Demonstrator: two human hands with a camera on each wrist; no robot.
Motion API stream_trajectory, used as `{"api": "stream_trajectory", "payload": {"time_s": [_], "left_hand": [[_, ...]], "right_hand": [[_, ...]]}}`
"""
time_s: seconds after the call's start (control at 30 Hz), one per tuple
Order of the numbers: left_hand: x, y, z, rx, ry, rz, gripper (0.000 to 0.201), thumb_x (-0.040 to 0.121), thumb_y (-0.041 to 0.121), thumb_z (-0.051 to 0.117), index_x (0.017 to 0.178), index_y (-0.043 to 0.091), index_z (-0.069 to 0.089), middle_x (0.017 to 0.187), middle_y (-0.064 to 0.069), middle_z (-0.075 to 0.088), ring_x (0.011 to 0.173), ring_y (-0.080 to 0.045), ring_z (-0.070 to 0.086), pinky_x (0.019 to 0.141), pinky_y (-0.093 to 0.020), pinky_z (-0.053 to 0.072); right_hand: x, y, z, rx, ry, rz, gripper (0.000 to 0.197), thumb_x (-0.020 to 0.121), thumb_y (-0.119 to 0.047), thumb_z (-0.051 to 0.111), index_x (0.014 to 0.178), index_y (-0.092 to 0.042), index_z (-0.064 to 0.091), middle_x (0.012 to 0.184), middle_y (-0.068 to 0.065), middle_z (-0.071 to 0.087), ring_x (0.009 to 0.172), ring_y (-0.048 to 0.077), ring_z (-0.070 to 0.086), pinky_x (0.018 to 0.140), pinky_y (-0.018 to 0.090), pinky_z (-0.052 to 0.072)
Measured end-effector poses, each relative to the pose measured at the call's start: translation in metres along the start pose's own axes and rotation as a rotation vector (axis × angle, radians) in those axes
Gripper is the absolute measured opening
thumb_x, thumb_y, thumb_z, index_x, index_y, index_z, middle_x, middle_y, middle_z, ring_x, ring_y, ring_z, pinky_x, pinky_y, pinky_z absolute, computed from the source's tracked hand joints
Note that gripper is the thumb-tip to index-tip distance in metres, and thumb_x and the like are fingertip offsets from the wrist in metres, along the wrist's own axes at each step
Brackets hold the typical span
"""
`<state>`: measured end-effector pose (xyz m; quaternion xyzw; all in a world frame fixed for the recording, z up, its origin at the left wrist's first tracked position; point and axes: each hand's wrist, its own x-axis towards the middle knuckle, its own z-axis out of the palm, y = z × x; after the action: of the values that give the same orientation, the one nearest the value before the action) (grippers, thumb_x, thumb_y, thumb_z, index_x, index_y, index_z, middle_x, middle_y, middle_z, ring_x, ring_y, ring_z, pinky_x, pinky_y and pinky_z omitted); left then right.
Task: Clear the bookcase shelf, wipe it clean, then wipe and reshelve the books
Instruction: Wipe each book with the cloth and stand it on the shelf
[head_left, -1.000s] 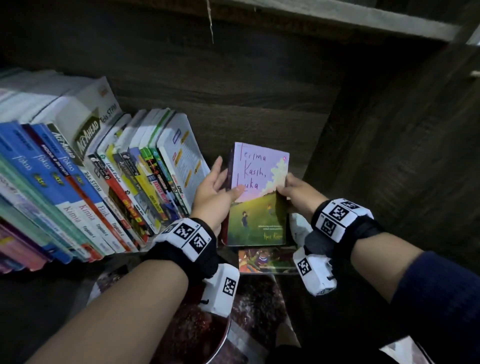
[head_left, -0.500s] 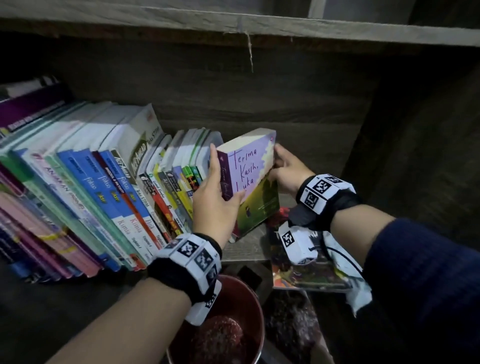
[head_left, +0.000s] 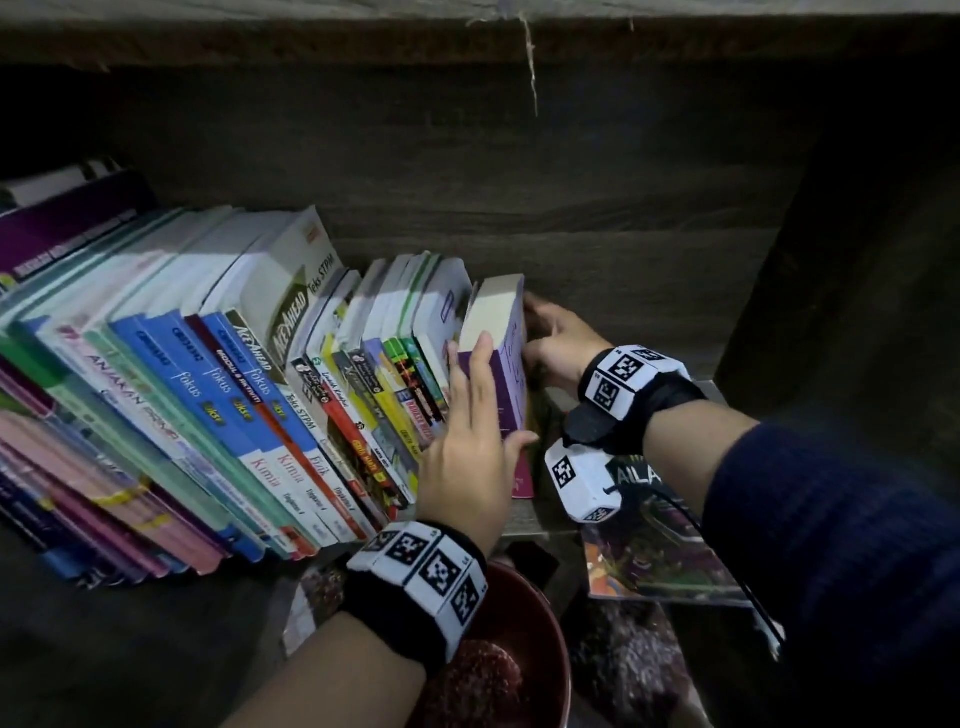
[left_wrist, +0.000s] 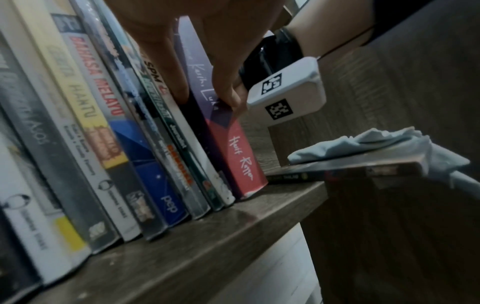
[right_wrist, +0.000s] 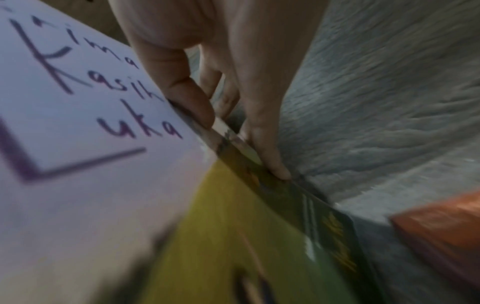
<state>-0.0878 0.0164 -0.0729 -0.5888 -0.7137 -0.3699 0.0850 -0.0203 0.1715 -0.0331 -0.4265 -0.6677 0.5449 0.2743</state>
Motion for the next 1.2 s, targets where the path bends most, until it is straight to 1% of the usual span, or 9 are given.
{"api": "stream_trajectory", "payload": {"time_s": [0.13, 0.2, 0.23, 0.3, 0.43, 0.67, 0.73, 1.03, 1.2], "left_hand": [[0.001, -0.005, 0.001, 0.099, -0.006, 0.054, 0.104, 0.073, 0.036, 0.080, 0.151, 0.013, 0.014, 0.158, -0.025, 0.010, 0.082, -0.029, 0.071, 0.055, -0.031, 0.055], [0.002, -0.007, 0.004, 0.204, 0.027, 0.109, 0.103, 0.076, 0.033, 0.080, 0.150, 0.004, 0.016, 0.157, -0.030, 0.007, 0.123, -0.036, 0.054, 0.086, -0.031, 0.053], [0.003, -0.008, 0.005, 0.279, 0.061, 0.146, 0.100, 0.078, 0.029, 0.080, 0.150, 0.002, 0.017, 0.157, -0.030, 0.007, 0.139, -0.039, 0.034, 0.104, -0.035, 0.041], [0.007, -0.010, 0.005, 0.387, 0.092, 0.187, 0.096, 0.079, 0.025, 0.079, 0.151, 0.001, 0.020, 0.158, -0.026, 0.012, 0.147, -0.037, 0.012, 0.118, -0.041, 0.015], [0.009, -0.014, 0.001, 0.403, 0.061, 0.181, 0.102, 0.070, 0.023, 0.085, 0.151, 0.006, 0.026, 0.157, -0.022, 0.019, 0.146, -0.033, 0.015, 0.118, -0.040, 0.003], [0.005, -0.014, -0.006, 0.455, 0.017, 0.179, 0.106, 0.069, 0.043, 0.081, 0.152, 0.008, 0.025, 0.157, -0.023, 0.019, 0.144, -0.034, 0.019, 0.118, -0.045, 0.007], [0.005, -0.012, -0.006, 0.489, -0.021, 0.164, 0.114, 0.063, 0.047, 0.083, 0.153, 0.009, 0.023, 0.156, -0.024, 0.018, 0.144, -0.036, 0.019, 0.117, -0.049, 0.010], [0.014, -0.005, 0.003, 0.604, -0.015, 0.058, 0.117, 0.060, 0.055, 0.082, 0.150, 0.004, 0.028, 0.153, -0.022, 0.025, 0.141, -0.035, 0.023, 0.114, -0.049, 0.008], [0.009, -0.002, 0.008, 0.659, -0.046, 0.026, 0.121, 0.068, 0.058, 0.076, 0.154, 0.005, 0.010, 0.160, -0.022, 0.003, 0.148, -0.035, 0.007, 0.117, -0.050, 0.003]], "right_hand": [[0.008, -0.006, 0.003, -0.017, -0.026, -0.115, 0.060, 0.072, 0.000, 0.065, 0.120, -0.033, 0.054, 0.125, 0.004, 0.059, 0.113, 0.029, 0.058, 0.091, 0.049, 0.052], [0.007, -0.003, 0.001, -0.035, -0.035, -0.132, 0.061, 0.069, -0.004, 0.069, 0.119, -0.036, 0.054, 0.125, 0.004, 0.059, 0.112, 0.025, 0.059, 0.090, 0.044, 0.053], [0.006, 0.001, -0.001, -0.039, -0.031, -0.128, 0.062, 0.067, -0.007, 0.072, 0.119, -0.037, 0.055, 0.125, 0.004, 0.059, 0.112, 0.023, 0.058, 0.090, 0.042, 0.053], [0.001, 0.010, -0.007, -0.061, -0.014, -0.106, 0.064, 0.072, -0.005, 0.074, 0.124, -0.037, 0.054, 0.124, 0.001, 0.057, 0.114, 0.020, 0.055, 0.091, 0.038, 0.050], [-0.010, 0.028, -0.020, -0.139, -0.008, -0.057, 0.061, 0.080, -0.002, 0.072, 0.129, -0.033, 0.052, 0.126, 0.001, 0.055, 0.116, 0.016, 0.052, 0.095, 0.035, 0.046], [-0.035, 0.036, -0.061, -0.240, 0.306, -0.049, 0.025, 0.088, -0.005, 0.061, 0.092, -0.029, 0.064, 0.099, 0.001, 0.067, 0.089, 0.014, 0.062, 0.081, 0.027, 0.050], [-0.051, 0.043, -0.084, -0.396, 0.375, 0.010, 0.021, 0.086, -0.007, 0.061, 0.086, -0.027, 0.065, 0.099, -0.003, 0.068, 0.097, 0.016, 0.063, 0.089, 0.027, 0.048], [-0.086, 0.084, -0.119, -0.832, 0.389, 0.348, 0.037, 0.089, -0.026, 0.058, 0.126, -0.019, 0.054, 0.129, 0.017, 0.050, 0.118, 0.037, 0.050, 0.098, 0.037, 0.043], [-0.093, 0.105, -0.110, -0.939, 0.270, 0.443, 0.057, 0.085, -0.041, 0.062, 0.134, -0.023, 0.041, 0.133, 0.016, 0.046, 0.120, 0.037, 0.047, 0.097, 0.039, 0.042]]}}
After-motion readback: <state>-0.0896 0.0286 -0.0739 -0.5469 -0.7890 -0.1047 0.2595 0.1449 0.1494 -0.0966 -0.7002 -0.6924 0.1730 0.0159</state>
